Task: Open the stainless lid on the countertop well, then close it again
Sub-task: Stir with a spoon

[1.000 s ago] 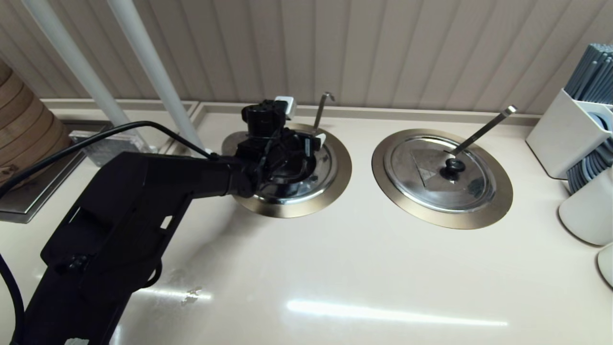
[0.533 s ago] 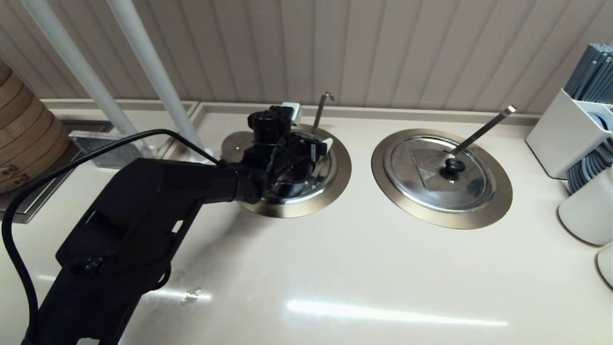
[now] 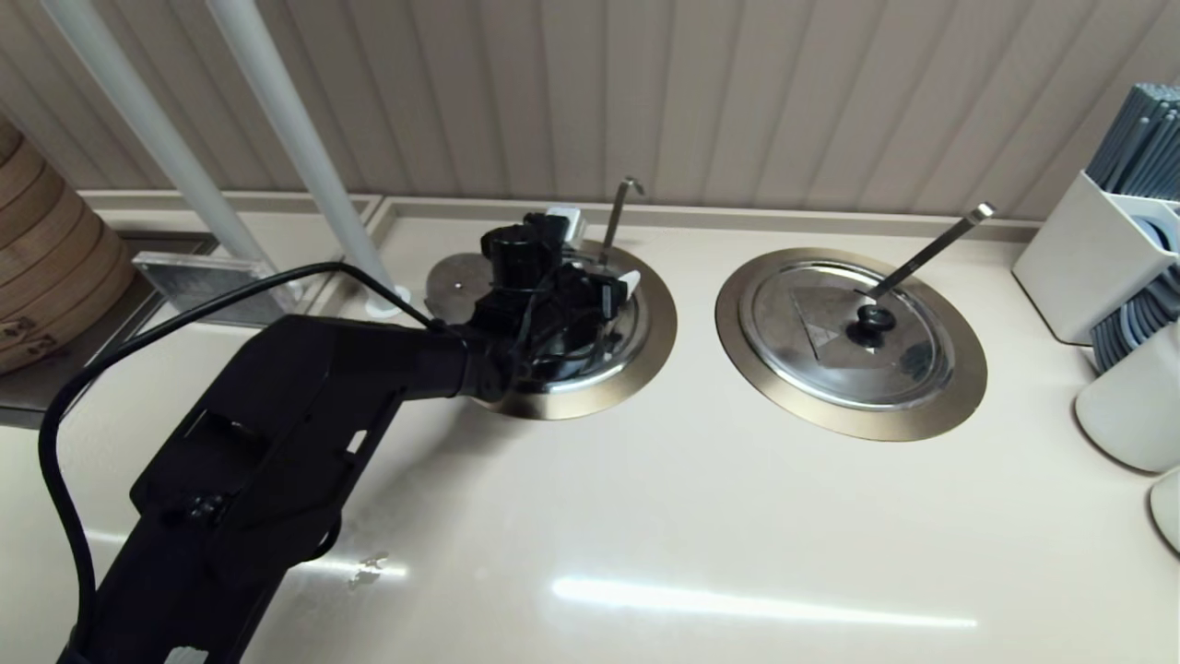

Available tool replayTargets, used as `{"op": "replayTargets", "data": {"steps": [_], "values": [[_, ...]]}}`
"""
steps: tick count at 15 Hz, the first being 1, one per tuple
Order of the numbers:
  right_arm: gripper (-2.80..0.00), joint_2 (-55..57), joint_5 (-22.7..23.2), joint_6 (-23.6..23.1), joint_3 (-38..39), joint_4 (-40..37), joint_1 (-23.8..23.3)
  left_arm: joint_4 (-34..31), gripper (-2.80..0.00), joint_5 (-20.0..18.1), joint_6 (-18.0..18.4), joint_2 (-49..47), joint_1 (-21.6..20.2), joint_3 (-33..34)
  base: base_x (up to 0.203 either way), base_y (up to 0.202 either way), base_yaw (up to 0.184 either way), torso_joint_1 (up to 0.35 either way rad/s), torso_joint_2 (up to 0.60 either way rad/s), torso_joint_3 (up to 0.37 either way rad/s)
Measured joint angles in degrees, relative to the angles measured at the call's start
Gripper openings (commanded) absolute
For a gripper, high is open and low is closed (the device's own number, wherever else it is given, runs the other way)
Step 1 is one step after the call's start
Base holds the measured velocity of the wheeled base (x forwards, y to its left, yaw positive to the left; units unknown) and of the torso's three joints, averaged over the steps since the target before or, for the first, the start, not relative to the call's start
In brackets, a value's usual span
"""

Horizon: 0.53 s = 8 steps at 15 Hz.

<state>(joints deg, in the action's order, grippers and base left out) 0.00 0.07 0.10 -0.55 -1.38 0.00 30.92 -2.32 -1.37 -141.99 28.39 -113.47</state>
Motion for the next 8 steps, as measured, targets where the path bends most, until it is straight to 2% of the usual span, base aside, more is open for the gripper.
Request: {"op": "replayTargets", "data": {"steps": [8], "values": [[-2.8,0.0,0.0,0.0,0.04,0.04,0.0,1.74,-2.8,-1.12,-0.06,-0.65,-0.17,-0.01,0.0,0.0,0.0,0.0,0.0,0.0]]}}
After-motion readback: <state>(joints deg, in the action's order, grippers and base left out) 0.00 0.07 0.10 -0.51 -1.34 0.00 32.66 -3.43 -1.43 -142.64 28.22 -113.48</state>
